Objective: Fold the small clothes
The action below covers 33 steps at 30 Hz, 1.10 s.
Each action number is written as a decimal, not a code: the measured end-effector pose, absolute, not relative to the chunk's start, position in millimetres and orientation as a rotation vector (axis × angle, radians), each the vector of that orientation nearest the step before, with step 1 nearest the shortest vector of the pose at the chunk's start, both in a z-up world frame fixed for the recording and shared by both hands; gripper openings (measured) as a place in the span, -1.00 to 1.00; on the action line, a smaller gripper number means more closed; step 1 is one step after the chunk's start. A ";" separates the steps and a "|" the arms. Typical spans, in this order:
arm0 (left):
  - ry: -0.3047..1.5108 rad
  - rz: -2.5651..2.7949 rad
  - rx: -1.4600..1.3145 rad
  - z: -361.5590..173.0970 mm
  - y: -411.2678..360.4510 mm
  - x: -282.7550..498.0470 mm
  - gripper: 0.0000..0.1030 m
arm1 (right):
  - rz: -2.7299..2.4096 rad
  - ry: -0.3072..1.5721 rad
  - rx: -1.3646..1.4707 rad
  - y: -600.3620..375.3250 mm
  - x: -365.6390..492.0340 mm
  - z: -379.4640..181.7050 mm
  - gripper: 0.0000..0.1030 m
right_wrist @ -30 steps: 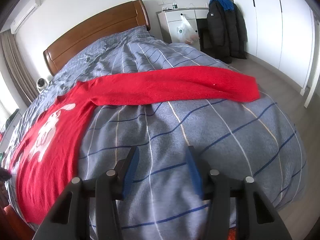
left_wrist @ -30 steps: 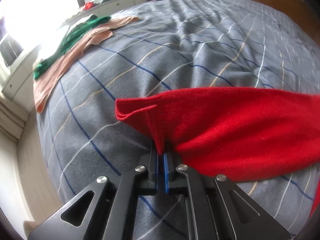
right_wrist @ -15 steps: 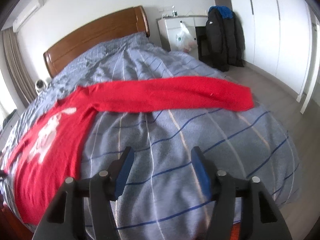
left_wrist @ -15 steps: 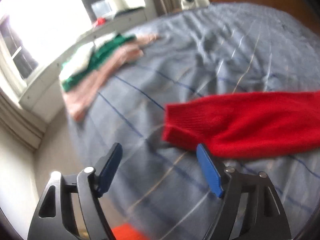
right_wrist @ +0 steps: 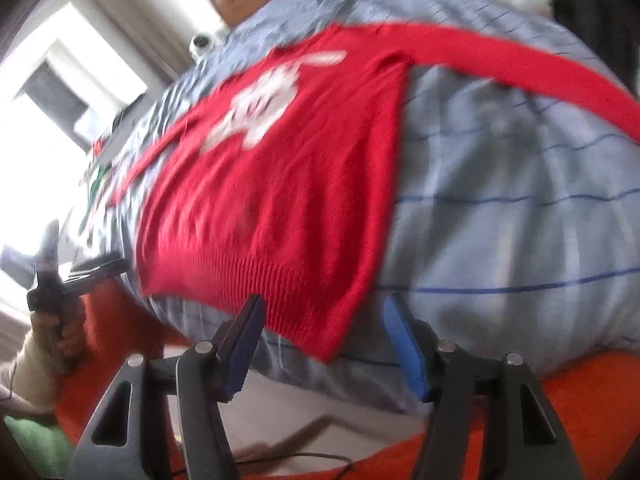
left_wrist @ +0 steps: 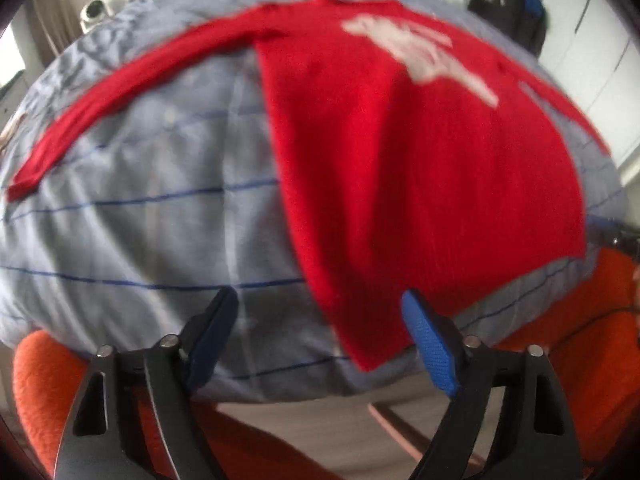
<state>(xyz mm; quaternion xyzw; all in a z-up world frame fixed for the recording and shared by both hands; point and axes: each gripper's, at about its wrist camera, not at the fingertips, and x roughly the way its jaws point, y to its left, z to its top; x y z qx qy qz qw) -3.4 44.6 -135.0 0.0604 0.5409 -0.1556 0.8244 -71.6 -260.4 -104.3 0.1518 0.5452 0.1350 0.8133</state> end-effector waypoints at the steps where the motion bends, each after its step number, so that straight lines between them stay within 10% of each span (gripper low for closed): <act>1: 1.173 -0.331 0.109 -139.3 45.2 1.3 0.55 | 0.306 1.185 0.334 -257.1 -67.1 -111.9 0.19; 3: 1.190 -0.328 0.075 -142.9 46.3 4.8 0.41 | 0.331 1.218 0.380 -256.1 -60.4 -127.0 0.14; 6: 1.207 -0.372 0.002 -143.3 48.7 8.3 -0.94 | 0.325 1.212 0.411 -259.5 -56.4 -132.7 -0.34; 7: 1.217 -0.387 -0.039 -143.6 51.1 8.8 -0.94 | 0.328 1.206 0.424 -261.1 -56.2 -131.9 -0.76; 11: 1.231 -0.400 -0.070 -142.0 61.7 6.7 -0.96 | 0.330 1.198 0.410 -261.2 -63.1 -121.1 -0.87; 30: 1.226 -0.333 0.128 -158.5 40.4 -13.2 -0.89 | 0.201 1.287 0.375 -256.4 -64.7 -144.2 -0.87; 33: 1.206 -0.353 0.115 -146.5 54.4 -24.2 -0.63 | 0.206 1.281 0.388 -258.5 -69.4 -138.3 -0.63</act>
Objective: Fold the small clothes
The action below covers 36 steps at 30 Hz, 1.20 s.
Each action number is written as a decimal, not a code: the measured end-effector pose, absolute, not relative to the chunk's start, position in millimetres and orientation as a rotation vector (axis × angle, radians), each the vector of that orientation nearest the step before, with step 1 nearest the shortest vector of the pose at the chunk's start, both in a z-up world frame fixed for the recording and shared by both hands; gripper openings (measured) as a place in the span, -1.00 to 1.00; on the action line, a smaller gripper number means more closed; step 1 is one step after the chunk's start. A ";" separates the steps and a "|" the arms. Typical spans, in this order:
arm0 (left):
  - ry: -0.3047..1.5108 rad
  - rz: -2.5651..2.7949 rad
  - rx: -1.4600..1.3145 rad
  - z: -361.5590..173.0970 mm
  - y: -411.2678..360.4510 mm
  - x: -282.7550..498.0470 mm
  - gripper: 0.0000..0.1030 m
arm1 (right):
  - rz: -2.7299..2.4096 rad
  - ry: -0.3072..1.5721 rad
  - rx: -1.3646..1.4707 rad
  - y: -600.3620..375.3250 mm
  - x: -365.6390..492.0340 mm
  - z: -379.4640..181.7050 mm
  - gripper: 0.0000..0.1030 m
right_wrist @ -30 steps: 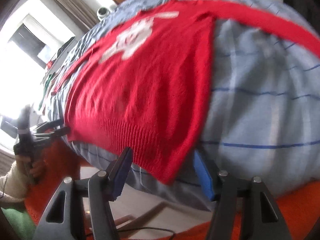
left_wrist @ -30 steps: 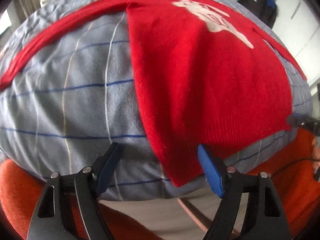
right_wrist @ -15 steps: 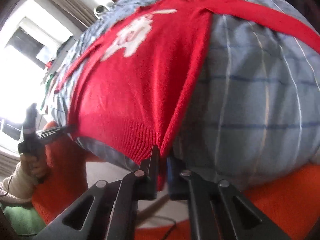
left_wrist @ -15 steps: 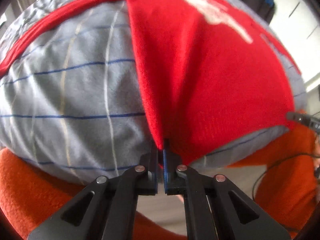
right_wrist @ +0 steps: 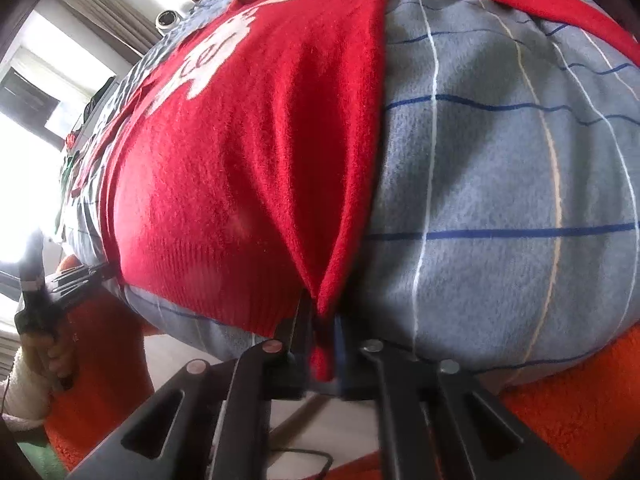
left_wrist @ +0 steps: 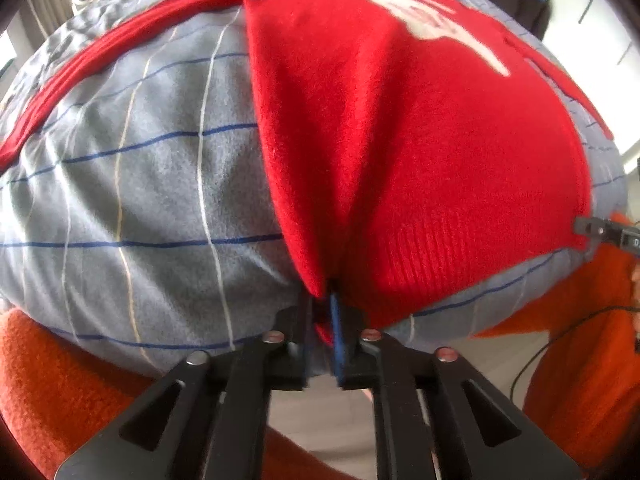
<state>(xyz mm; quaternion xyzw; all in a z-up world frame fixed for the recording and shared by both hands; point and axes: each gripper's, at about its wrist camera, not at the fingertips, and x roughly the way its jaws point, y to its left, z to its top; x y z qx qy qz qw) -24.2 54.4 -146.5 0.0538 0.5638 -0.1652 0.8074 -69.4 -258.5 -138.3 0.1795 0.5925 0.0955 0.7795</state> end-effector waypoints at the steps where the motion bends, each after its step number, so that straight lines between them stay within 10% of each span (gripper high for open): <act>1: 1.196 -0.361 0.097 -141.8 58.1 -27.5 -0.38 | 0.205 1.284 0.392 -260.6 -70.0 -137.3 -0.41; 5: 1.096 -0.345 0.011 -109.5 80.9 -40.0 0.27 | 0.179 1.283 0.383 -267.0 -83.3 -125.2 0.31; 10: 0.971 -0.277 -0.057 -74.1 105.7 -29.5 0.64 | 0.056 1.135 0.365 -291.6 -93.5 -97.8 0.32; 19: 0.903 -0.144 -0.028 -87.7 111.3 47.4 0.84 | -0.093 0.848 0.222 -309.0 -52.1 -74.7 0.39; 36: 0.948 -0.099 -0.008 -132.5 110.9 47.8 0.99 | -0.131 0.929 0.272 -322.4 -39.6 -120.2 0.67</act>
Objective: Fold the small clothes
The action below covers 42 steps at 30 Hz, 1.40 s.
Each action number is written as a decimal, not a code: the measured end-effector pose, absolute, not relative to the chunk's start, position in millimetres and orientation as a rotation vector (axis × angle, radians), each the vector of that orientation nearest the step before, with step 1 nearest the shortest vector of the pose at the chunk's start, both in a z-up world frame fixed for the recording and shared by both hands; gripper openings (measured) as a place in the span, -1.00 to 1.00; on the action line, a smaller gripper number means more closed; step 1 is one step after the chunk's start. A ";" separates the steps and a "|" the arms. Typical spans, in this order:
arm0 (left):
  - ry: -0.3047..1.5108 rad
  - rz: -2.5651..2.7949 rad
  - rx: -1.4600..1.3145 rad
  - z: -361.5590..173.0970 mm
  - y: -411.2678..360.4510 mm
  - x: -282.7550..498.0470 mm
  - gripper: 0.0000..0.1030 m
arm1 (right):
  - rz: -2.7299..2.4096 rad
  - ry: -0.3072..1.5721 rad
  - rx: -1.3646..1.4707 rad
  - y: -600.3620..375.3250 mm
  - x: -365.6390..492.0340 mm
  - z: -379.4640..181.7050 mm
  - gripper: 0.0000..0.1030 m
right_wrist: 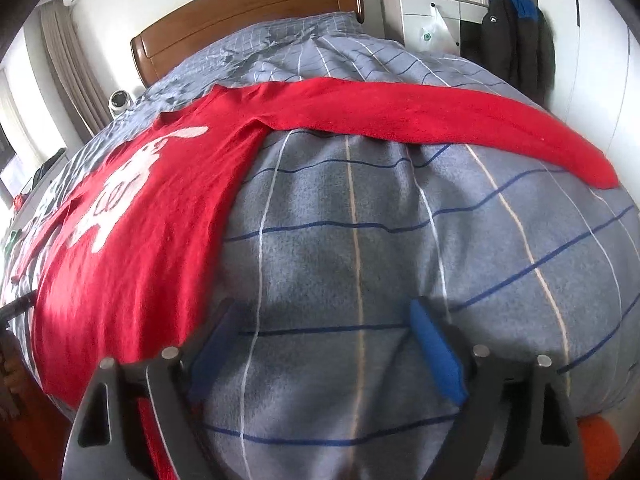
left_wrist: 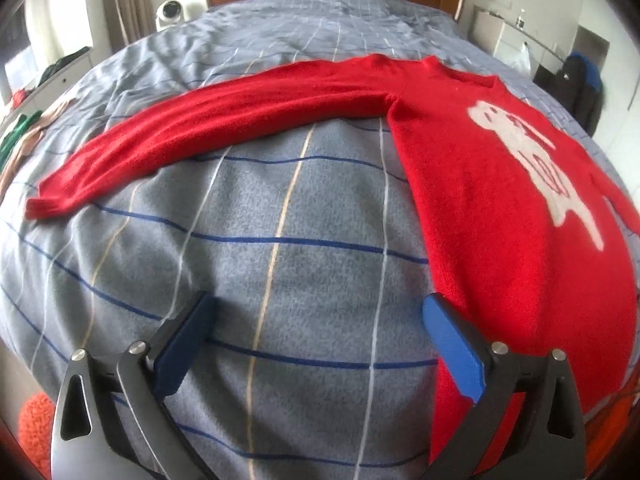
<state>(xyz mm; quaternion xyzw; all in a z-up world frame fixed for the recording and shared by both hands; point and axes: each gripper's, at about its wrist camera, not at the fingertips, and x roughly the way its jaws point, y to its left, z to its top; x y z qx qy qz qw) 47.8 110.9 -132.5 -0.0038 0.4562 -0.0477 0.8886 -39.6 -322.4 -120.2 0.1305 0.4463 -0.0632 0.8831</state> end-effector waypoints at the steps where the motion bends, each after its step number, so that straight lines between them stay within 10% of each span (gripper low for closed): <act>1: 0.944 -0.098 -0.005 -132.9 110.7 48.0 0.99 | -0.131 0.928 0.275 -322.4 -39.8 -120.5 0.67; 42: 0.952 -0.085 0.041 -133.8 102.8 45.1 0.99 | -0.133 0.940 0.231 -310.8 -36.9 -124.5 0.96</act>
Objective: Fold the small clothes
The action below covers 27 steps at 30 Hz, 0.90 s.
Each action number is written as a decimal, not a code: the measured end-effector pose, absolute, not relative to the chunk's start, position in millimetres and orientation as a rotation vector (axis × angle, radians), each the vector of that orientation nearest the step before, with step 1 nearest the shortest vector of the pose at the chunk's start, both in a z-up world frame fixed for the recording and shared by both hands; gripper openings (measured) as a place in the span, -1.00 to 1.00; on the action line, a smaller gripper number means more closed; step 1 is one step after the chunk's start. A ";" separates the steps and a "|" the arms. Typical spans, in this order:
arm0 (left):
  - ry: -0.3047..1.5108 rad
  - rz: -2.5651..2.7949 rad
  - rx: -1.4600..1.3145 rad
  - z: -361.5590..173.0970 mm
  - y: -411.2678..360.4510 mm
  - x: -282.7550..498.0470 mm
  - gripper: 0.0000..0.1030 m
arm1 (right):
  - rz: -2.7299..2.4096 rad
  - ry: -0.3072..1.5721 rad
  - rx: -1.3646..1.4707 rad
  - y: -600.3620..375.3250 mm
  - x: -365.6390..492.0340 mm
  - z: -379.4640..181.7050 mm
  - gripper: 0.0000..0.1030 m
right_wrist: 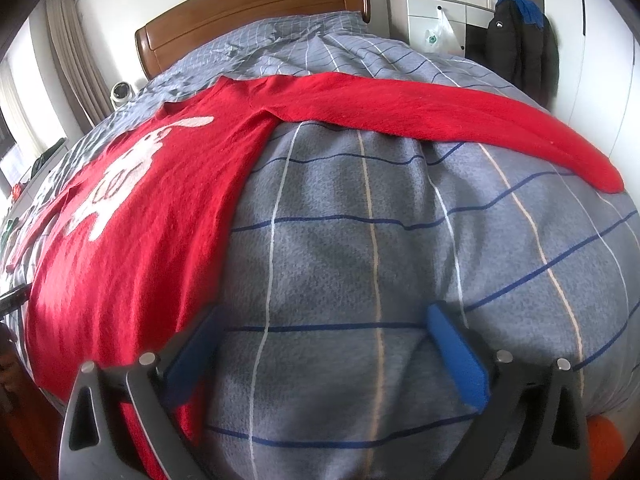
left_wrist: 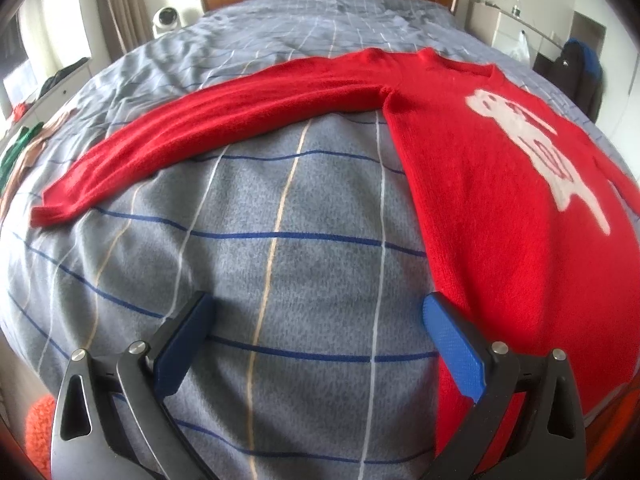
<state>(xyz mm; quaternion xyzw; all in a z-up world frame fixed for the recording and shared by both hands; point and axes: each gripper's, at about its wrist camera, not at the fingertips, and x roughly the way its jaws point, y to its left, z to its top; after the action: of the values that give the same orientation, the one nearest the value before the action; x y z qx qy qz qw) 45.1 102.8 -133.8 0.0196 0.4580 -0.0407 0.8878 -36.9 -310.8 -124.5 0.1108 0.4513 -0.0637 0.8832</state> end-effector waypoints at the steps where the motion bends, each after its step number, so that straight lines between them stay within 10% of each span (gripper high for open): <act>1: 0.951 -0.085 0.042 -133.9 102.7 45.1 0.99 | -0.132 0.939 0.230 -310.7 -36.9 -124.7 0.96; 27: 0.946 -0.086 0.052 -134.3 101.3 43.1 0.99 | -0.135 0.932 0.223 -309.8 -35.1 -125.4 0.99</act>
<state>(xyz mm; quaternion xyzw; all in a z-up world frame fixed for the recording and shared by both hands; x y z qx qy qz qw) 43.1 101.3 -134.3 0.0252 0.4552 -0.0412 0.8891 -35.1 -309.8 -125.4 0.1072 0.4482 -0.0650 0.8851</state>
